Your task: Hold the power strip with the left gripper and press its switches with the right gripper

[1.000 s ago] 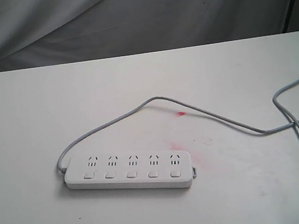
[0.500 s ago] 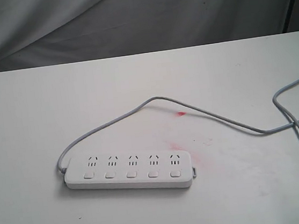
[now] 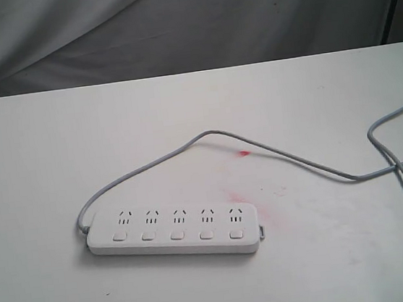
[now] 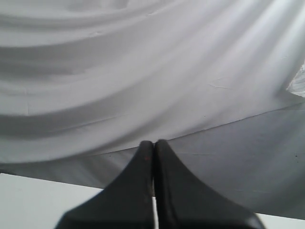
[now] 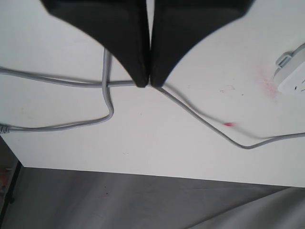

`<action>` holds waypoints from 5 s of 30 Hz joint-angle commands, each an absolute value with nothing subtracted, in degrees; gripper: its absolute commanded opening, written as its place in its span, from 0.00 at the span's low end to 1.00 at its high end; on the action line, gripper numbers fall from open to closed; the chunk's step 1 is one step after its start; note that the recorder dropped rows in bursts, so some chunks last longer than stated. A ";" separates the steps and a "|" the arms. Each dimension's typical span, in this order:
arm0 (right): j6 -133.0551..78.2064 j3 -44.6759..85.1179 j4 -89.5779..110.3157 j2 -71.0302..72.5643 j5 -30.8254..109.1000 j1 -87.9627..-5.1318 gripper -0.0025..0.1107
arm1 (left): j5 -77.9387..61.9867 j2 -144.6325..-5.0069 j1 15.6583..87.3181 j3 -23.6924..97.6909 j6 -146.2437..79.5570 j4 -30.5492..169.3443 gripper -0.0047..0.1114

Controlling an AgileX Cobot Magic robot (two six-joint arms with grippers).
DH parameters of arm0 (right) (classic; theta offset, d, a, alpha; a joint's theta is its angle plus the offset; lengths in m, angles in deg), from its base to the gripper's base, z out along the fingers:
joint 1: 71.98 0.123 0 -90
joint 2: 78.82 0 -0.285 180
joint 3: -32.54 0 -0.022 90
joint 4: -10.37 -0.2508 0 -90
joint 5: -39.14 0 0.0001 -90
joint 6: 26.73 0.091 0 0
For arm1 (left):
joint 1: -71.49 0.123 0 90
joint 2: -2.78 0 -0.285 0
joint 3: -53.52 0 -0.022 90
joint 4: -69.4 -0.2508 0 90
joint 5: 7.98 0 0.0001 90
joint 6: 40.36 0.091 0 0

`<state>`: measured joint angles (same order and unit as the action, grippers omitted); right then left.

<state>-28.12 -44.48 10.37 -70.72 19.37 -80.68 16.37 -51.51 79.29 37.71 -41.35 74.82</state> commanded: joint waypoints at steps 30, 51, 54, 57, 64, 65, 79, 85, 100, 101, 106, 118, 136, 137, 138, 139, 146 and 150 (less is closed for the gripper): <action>-28.19 -44.68 10.86 -71.03 19.48 -80.50 0.02 | 23.77 -58.82 79.50 39.05 -9.16 83.94 0.04; -28.19 -44.68 10.86 -71.03 19.48 -80.50 0.02 | 45.85 -69.51 106.42 38.91 37.32 127.45 0.04; -28.19 -44.68 10.86 -71.03 19.48 -80.50 0.02 | 51.61 -71.40 108.90 38.91 43.21 129.17 0.04; -28.19 -44.68 10.86 -71.03 19.48 -80.50 0.02 | 56.69 -73.27 111.63 38.91 48.44 131.39 0.04; -28.19 -44.68 10.86 -71.03 19.59 -80.50 0.02 | 61.99 -77.33 116.30 38.43 60.74 133.45 0.04; -28.19 -44.68 10.86 -71.03 19.59 -80.50 0.02 | 61.99 -77.84 116.75 38.08 61.82 133.61 0.04; -28.19 -44.68 10.86 -71.03 19.59 -80.50 0.02 | 61.99 -81.80 117.23 30.93 75.37 137.44 0.04; -28.19 -44.68 10.86 -71.03 19.59 -80.50 0.02 | 61.99 -81.80 117.23 30.93 75.23 137.44 0.04; -28.19 -44.68 10.86 -71.03 19.59 -80.50 0.02 | 61.99 -81.80 117.23 30.93 75.23 137.44 0.04; -28.19 -44.68 10.86 -71.03 19.59 -80.50 0.02 | 61.99 -81.80 117.23 30.93 75.23 137.44 0.04; -28.19 -44.68 10.86 -71.03 19.59 -80.50 0.02 | 61.99 -81.80 117.23 30.93 75.23 137.44 0.04; -28.19 -44.68 10.86 -71.03 19.59 -80.50 0.02 | 61.99 -81.80 117.23 31.06 79.63 137.36 0.04; -28.19 -44.68 10.86 -71.03 19.59 -80.50 0.02 | 61.99 -89.69 117.23 43.00 79.63 127.99 0.04; -28.19 -44.68 10.86 -71.03 19.59 -80.50 0.02 | 61.99 -90.61 117.23 43.98 79.63 127.19 0.04; -28.19 -44.68 10.86 -71.03 19.59 -80.50 0.02 | 61.99 -91.49 117.23 44.66 79.63 126.51 0.04; -28.19 -44.68 10.86 -71.03 19.59 -80.50 0.02 | 61.99 -92.68 117.23 45.41 79.63 125.86 0.04; -28.19 -44.68 10.86 -71.03 19.59 -80.50 0.02 | 61.99 -98.37 115.75 47.95 79.63 120.87 0.04; -28.19 -44.68 10.86 -71.03 19.59 -80.50 0.02 | 61.99 -100.51 111.28 47.96 79.63 112.58 0.04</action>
<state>-28.12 -44.48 10.37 -70.72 19.37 -80.68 61.56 -99.28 114.29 47.56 79.52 117.29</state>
